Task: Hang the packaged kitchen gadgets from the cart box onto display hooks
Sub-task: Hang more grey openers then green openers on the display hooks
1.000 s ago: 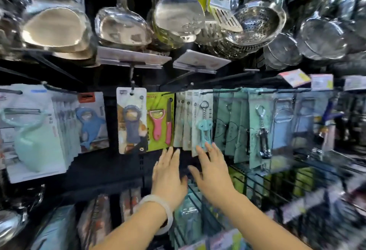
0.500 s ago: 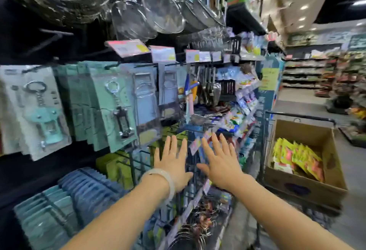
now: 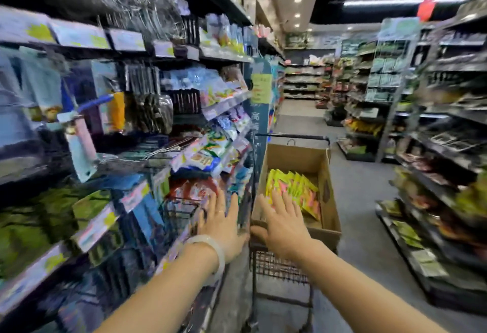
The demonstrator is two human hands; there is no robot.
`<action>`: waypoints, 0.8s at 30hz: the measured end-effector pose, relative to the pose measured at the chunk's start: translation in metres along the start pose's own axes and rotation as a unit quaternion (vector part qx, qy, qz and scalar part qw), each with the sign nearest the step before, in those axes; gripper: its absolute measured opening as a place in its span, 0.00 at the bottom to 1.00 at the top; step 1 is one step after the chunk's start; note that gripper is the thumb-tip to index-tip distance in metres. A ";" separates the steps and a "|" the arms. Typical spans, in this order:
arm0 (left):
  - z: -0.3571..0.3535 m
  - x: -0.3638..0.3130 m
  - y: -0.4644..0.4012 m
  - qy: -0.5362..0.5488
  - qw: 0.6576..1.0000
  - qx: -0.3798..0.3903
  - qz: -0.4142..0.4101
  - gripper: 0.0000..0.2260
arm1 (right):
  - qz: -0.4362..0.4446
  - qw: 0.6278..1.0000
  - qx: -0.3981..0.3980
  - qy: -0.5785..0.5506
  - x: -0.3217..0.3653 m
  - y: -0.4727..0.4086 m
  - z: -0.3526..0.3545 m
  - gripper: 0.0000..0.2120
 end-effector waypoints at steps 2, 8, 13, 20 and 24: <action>-0.012 -0.021 -0.022 -0.011 1.000 0.012 -0.011 0.38 | -0.021 1.000 0.009 -0.010 -0.032 -0.012 -0.012 0.35; -0.047 -0.061 -0.091 -0.034 0.997 0.047 -0.040 0.39 | -0.065 0.997 0.027 -0.031 -0.098 -0.046 -0.053 0.34; -0.060 -0.086 -0.168 -0.026 0.996 0.054 -0.071 0.39 | -0.117 0.993 0.030 -0.019 -0.157 -0.097 -0.067 0.34; -0.050 -0.111 -0.301 0.001 0.993 0.059 -0.106 0.38 | -0.170 0.985 0.000 -0.002 -0.228 -0.201 -0.052 0.34; -0.066 -0.121 -0.359 0.013 0.990 0.088 -0.112 0.39 | -0.193 0.981 0.019 -0.010 -0.257 -0.228 -0.074 0.34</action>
Point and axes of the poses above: each hand's wrist, its own y-axis away from the middle knuckle, its own z-axis out of the back of the hand, x = y × z, the point moved 8 cm from there along -y, towards the middle knuckle, and after that the axes turned 9 degrees about z, right-handed, at the moved point
